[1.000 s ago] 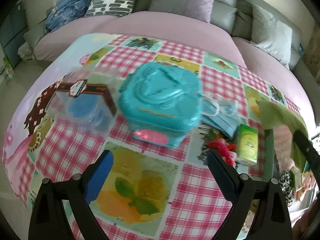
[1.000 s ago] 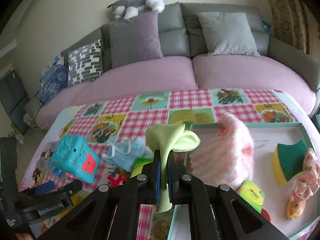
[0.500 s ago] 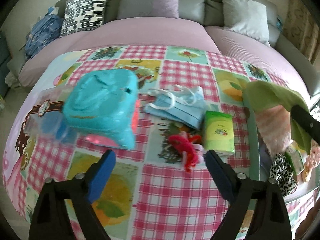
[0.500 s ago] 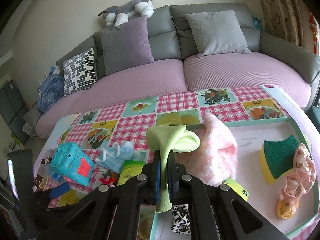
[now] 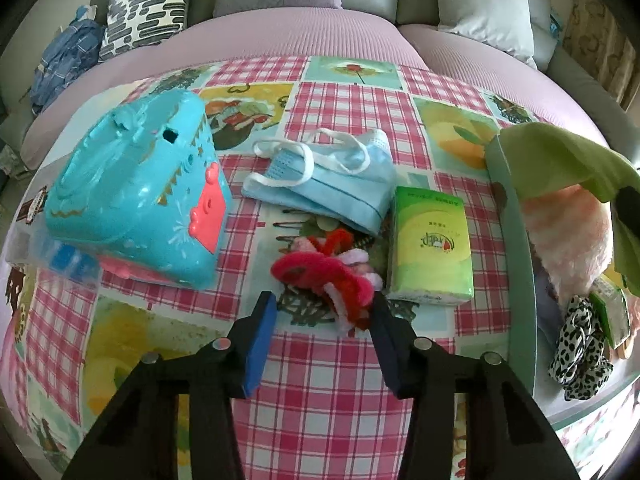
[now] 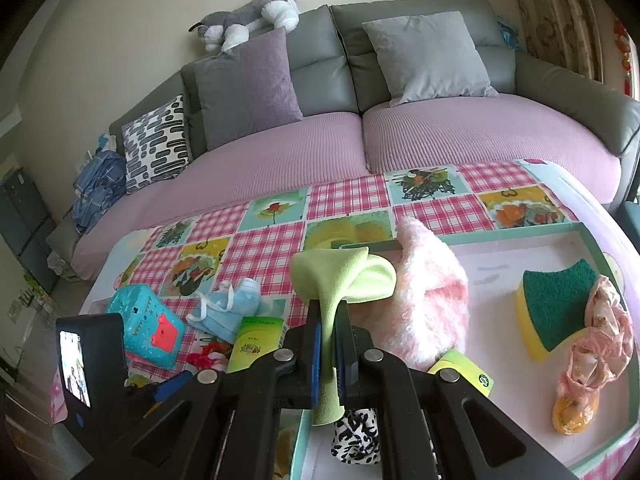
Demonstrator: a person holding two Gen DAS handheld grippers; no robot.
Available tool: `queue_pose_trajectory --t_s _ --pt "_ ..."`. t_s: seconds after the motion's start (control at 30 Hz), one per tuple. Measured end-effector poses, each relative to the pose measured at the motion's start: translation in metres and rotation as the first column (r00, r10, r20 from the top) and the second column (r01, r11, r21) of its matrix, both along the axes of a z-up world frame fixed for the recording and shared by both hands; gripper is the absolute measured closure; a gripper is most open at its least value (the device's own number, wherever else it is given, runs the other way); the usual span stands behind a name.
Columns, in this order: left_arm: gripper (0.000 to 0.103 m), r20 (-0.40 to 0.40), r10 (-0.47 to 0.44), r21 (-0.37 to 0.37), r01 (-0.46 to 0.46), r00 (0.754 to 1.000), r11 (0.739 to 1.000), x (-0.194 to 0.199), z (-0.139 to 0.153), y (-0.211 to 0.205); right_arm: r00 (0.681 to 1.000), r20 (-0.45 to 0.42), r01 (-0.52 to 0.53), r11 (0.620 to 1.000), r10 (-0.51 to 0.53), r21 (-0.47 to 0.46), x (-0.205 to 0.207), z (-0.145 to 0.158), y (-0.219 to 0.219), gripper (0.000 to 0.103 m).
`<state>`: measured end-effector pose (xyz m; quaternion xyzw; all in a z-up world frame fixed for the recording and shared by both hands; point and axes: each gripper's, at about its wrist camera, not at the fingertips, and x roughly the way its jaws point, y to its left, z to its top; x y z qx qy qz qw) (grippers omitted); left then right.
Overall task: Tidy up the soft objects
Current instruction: 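Hold the green cloth in the right gripper while the left gripper grasps the red fuzzy hair tie, then carry the green cloth and red hair tie over the white tray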
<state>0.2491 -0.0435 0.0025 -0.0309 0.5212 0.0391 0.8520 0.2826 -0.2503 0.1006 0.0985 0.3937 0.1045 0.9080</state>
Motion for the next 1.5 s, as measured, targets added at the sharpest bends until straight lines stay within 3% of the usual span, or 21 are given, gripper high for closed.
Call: queue_pose_trajectory --t_s 0.1,0.27,1.0,1.5 --pt "0.072 0.006 0.001 -0.021 -0.001 1.0 1.0 0.0 0.001 0.002 1.0 -0.004 0.0 1.0 0.0 0.001 0.0 -0.001 0.0 0.097" --pt "0.086 0.013 -0.002 -0.041 0.002 1.0 0.999 -0.001 0.002 0.005 1.0 -0.006 0.001 1.0 -0.001 -0.003 0.0 -0.001 0.001 0.097" --pt "0.09 0.091 0.0 -0.062 0.006 0.996 0.998 -0.004 0.02 0.012 1.0 -0.014 -0.012 1.0 0.011 -0.02 0.002 -0.006 0.005 0.097" --pt "0.09 0.271 -0.091 -0.035 0.104 0.958 0.994 -0.023 0.085 -0.014 0.984 0.164 0.059 0.997 -0.066 0.045 -0.025 0.044 -0.025 0.097"
